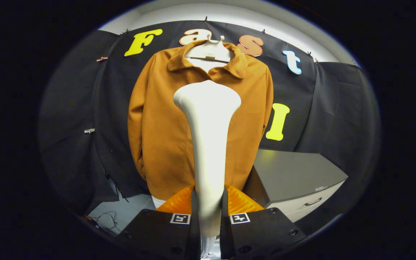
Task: Iron the clothes twice with a garment steamer, once on the left side and once on the right side.
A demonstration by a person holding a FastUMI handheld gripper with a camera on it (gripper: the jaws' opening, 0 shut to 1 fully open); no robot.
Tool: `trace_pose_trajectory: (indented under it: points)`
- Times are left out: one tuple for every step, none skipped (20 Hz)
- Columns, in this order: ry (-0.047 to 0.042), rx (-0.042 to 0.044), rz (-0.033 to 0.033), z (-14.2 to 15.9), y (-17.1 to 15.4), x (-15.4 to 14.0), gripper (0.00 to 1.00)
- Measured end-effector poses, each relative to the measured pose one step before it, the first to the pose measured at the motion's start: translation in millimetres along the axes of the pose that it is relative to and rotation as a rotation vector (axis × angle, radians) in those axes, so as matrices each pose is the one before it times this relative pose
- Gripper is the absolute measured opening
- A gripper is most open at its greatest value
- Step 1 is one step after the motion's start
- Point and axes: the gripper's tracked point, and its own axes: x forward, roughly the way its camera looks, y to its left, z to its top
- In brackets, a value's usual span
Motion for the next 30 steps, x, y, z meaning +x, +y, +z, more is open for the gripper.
trace_pose_trajectory:
  points:
    - [-0.01435, 0.0079, -0.00253, 10.3, -3.96, -5.57, 0.24]
    - [-0.01554, 0.00602, -0.00272, 10.6, -3.44, -5.0, 0.25]
    - [-0.0161, 0.00276, -0.00249, 11.81, -3.21, -4.72, 0.24]
    - [-0.01692, 0.00573, -0.00082, 11.24, -2.01, -6.61, 0.25]
    - [-0.01741, 0.00584, 0.00001, 9.99, -1.79, -5.54, 0.25]
    - [-0.0177, 0.00583, -0.00186, 10.66, -2.64, -4.75, 0.25]
    - [-0.01449, 0.00525, -0.0016, 10.7, -2.03, -4.55, 0.24]
    - [-0.01524, 0.00575, -0.00019, 9.9, -1.61, -5.29, 0.24]
    - [-0.01312, 0.00549, 0.00017, 9.28, -1.25, -4.85, 0.24]
    - [-0.01408, 0.00459, -0.00256, 10.56, -0.96, -5.67, 0.24]
    - [-0.0097, 0.00269, -0.0038, 8.91, -2.81, -3.2, 0.24]
    - [-0.00972, 0.0057, -0.00408, 7.91, -2.39, -4.46, 0.24]
    - [-0.00945, 0.00259, -0.00296, 7.53, -1.98, -4.09, 0.24]
    - [-0.00987, 0.00319, -0.00175, 6.0, -1.11, -4.37, 0.24]
    - [-0.00878, 0.00014, 0.0009, 6.19, -2.09, -3.87, 0.25]
    - [-0.00927, -0.00457, -0.00122, 5.16, -2.97, -4.42, 0.24]
    - [-0.00963, -0.00078, -0.00303, 4.35, -4.22, -4.43, 0.24]
    - [-0.0094, 0.00153, -0.00309, 5.26, -3.47, -3.5, 0.24]
    - [-0.01018, 0.00258, -0.003, 5.13, -2.9, -2.85, 0.24]
    - [-0.00588, 0.00432, -0.00166, 3.57, -2.58, -3.35, 0.24]
    - [-0.00639, 0.00322, -0.00055, 3.85, -2.28, -2.39, 0.24]
    - [-0.00632, 0.00303, -0.00192, 2.9, -2.62, -1.16, 0.24]
    - [-0.0025, -0.00039, -0.00393, 1.01, -2.55, -1.94, 0.24]
    - [-0.00288, 0.00296, -0.00215, 1.46, -1.28, -1.31, 0.24]
    - [0.00273, 0.00559, -0.00163, 0.27, -1.21, -1.0, 0.24]
    - [0.00272, 0.00412, 0.00035, 0.13, -0.38, -0.41, 0.24]
    - [0.00012, 0.00242, 0.0004, 0.12, -0.08, 0.0, 0.24]
    - [0.00105, -0.00125, -0.00077, -0.31, 0.04, -0.28, 0.24]
    - [0.00063, -0.00039, -0.00023, -0.09, -0.63, 0.11, 0.24]
    - [0.00139, -0.00083, 0.00057, -0.39, 0.17, -0.19, 0.24]
